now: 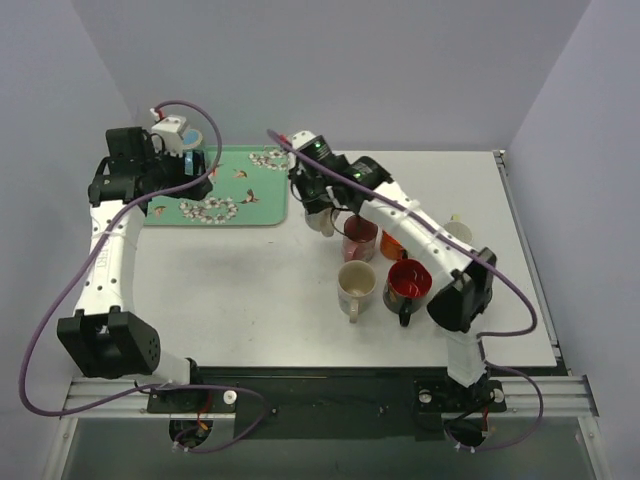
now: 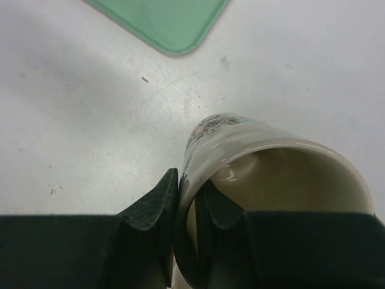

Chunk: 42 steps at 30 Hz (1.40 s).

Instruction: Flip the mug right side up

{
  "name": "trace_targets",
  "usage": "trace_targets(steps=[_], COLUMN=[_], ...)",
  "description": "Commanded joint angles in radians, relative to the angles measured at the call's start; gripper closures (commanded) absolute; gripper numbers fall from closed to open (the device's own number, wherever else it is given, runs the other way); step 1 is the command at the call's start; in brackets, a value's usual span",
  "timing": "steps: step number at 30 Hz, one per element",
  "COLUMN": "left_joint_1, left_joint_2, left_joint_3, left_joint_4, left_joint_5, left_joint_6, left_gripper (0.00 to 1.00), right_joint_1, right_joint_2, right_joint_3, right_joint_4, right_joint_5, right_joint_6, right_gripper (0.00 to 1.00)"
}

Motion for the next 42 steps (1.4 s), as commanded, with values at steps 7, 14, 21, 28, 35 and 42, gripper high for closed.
trace_targets(steps=[7, 14, 21, 28, 35, 42], left_joint_1=[0.142, 0.167, 0.165, 0.139, 0.072, 0.046], left_joint_2=[0.22, 0.349, 0.441, 0.644, 0.887, 1.093], left_joint_3=[0.084, 0.153, 0.174, 0.388, 0.709, 0.969], left_joint_4=[0.079, 0.097, 0.177, 0.174, 0.128, 0.108], left_joint_5=[-0.156, -0.162, -0.179, -0.256, -0.358, -0.493], left_joint_6=[0.106, 0.074, 0.031, 0.008, -0.044, -0.107], left_gripper=[0.09, 0.08, 0.08, 0.17, 0.18, 0.18], right_joint_1=[0.053, 0.041, 0.011, 0.009, 0.067, 0.129], right_joint_2=[0.256, 0.341, 0.273, 0.204, 0.039, -0.104], right_joint_3=[0.164, 0.15, -0.033, -0.137, -0.195, -0.295], right_joint_4=[-0.058, -0.032, 0.118, 0.138, 0.131, 0.161], right_joint_5=[0.106, 0.104, 0.081, 0.078, 0.15, 0.196], right_joint_6=[-0.036, 0.011, 0.097, 0.103, 0.077, 0.042], right_gripper=[1.0, 1.0, 1.0, 0.54, 0.14, 0.14])
